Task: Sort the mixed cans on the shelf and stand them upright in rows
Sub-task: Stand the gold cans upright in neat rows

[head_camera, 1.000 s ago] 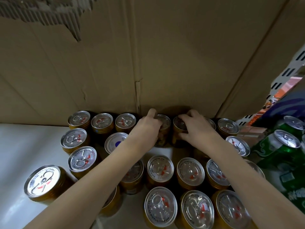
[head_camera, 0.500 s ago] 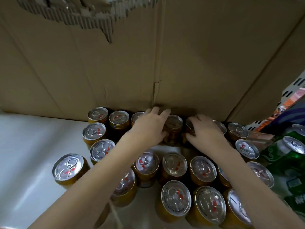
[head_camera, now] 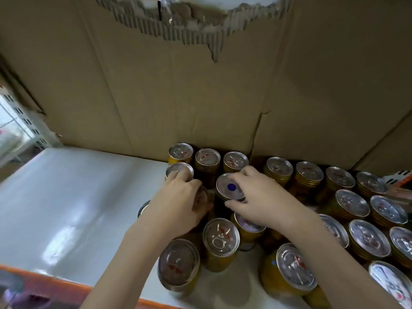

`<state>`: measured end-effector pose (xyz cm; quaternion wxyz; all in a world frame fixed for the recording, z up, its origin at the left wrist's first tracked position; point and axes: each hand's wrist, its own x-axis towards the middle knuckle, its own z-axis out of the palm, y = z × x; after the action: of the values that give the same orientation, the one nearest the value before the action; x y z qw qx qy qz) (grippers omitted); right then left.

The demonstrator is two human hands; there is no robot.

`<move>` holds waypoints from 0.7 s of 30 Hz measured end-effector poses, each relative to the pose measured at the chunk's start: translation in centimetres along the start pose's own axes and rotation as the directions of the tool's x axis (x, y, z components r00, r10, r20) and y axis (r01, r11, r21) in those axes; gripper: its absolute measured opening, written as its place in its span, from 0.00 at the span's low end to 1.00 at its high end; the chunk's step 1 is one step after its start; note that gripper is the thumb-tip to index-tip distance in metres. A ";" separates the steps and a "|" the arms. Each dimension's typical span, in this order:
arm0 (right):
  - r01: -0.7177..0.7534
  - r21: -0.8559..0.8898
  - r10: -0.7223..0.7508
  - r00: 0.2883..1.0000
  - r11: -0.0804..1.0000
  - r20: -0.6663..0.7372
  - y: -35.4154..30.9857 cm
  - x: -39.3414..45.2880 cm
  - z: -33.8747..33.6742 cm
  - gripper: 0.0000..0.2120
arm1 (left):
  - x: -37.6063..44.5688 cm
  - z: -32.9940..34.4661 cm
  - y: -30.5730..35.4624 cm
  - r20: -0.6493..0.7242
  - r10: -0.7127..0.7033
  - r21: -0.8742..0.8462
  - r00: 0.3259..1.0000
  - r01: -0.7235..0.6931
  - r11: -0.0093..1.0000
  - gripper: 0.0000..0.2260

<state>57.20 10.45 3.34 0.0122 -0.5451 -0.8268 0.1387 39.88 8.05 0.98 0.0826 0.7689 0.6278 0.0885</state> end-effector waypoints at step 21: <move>-0.327 0.050 0.330 0.938 0.944 -0.104 -1.7 1.9 3.0 0.41 | -1.1 1.5 -0.3 -0.009 -0.021 0.032 1.000 0.021 0.999 0.31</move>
<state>54.38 10.94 0.60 0.0435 -0.6821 -0.7199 0.1213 39.73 6.99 -0.61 0.0685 0.7631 0.6376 0.0811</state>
